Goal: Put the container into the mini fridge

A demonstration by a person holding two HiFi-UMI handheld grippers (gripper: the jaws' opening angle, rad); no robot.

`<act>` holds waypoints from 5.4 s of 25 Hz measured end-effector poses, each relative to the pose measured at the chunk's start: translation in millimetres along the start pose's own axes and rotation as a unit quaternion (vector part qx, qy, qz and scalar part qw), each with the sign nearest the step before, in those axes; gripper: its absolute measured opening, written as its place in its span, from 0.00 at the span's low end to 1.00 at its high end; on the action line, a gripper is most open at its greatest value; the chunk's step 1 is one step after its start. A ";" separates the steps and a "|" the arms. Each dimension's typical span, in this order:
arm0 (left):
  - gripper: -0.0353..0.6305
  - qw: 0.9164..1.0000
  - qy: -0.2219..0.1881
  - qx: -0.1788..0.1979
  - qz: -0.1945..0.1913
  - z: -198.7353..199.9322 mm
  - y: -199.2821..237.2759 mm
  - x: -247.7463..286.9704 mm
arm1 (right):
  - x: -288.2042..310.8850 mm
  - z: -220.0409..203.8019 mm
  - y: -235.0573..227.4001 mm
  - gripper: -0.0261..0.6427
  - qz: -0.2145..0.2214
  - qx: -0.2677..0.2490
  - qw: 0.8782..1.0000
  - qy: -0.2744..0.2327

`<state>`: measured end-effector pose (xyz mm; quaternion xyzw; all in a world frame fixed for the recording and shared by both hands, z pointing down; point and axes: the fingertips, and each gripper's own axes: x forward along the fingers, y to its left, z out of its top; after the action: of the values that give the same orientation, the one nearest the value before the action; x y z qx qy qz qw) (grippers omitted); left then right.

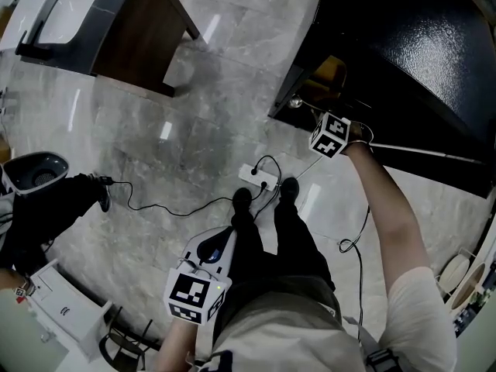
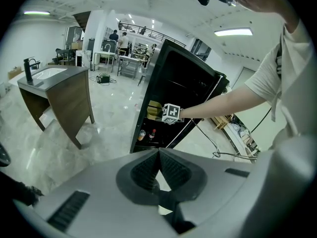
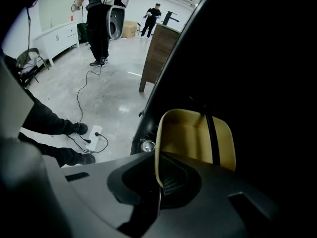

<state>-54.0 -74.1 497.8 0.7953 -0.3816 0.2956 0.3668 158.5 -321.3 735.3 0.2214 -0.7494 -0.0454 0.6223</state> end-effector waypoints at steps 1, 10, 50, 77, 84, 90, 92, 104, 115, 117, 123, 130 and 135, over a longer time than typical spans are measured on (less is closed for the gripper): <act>0.14 1.000 0.000 0.000 0.000 -0.5 1.1 0.0 | 0.8 -0.2 -2.2 0.09 -0.003 0.000 1.000 0.001; 0.14 1.000 0.002 -0.005 0.008 -8.3 6.2 0.3 | 5.1 -5.6 -14.2 0.09 -0.052 0.002 0.999 0.007; 0.14 0.995 -0.082 0.047 0.033 52.7 57.6 -41.3 | -154.2 59.4 1.3 0.22 -0.100 0.230 0.962 -0.107; 0.14 0.976 -0.109 0.173 0.069 51.1 102.9 -114.9 | -310.6 171.0 96.4 0.22 0.049 0.432 0.851 -0.294; 0.14 0.974 -0.120 0.193 0.019 56.9 81.6 -112.1 | -361.4 200.2 95.8 0.22 0.030 0.440 0.830 -0.341; 0.14 0.967 -0.117 0.224 -0.027 60.7 59.7 -103.9 | -393.8 187.8 97.2 0.22 0.004 0.491 0.788 -0.373; 0.14 0.966 -0.122 0.224 -0.038 63.8 50.7 -102.7 | -402.8 176.3 93.8 0.22 -0.007 0.513 0.768 -0.383; 0.14 0.960 -0.125 0.249 -0.015 64.3 -21.5 -111.2 | -448.5 105.7 106.8 0.17 -0.009 0.554 0.711 -0.434; 0.14 0.957 -0.121 0.261 -0.039 44.4 -121.7 -85.5 | -494.4 48.7 150.6 0.08 0.001 0.511 0.728 -0.456; 0.14 0.955 -0.124 0.266 -0.042 43.6 -138.2 -81.6 | -503.1 38.3 156.4 0.08 -0.002 0.508 0.729 -0.459; 0.14 0.956 -0.118 0.265 -0.047 27.1 -178.6 -63.3 | -519.6 7.1 169.5 0.08 0.001 0.501 0.728 -0.469; 0.14 0.963 -0.107 0.246 -0.026 10.8 -194.3 -57.9 | -511.6 -14.2 186.6 0.08 0.043 0.508 0.725 -0.463; 0.14 0.967 -0.096 0.234 -0.023 -4.6 -191.1 -64.3 | -506.4 -3.9 185.0 0.08 0.064 0.498 0.727 -0.468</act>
<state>68.3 38.7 383.8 0.8922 -0.3164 0.2908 0.1391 175.9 42.2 337.6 0.4019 -0.8729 0.2766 -0.0057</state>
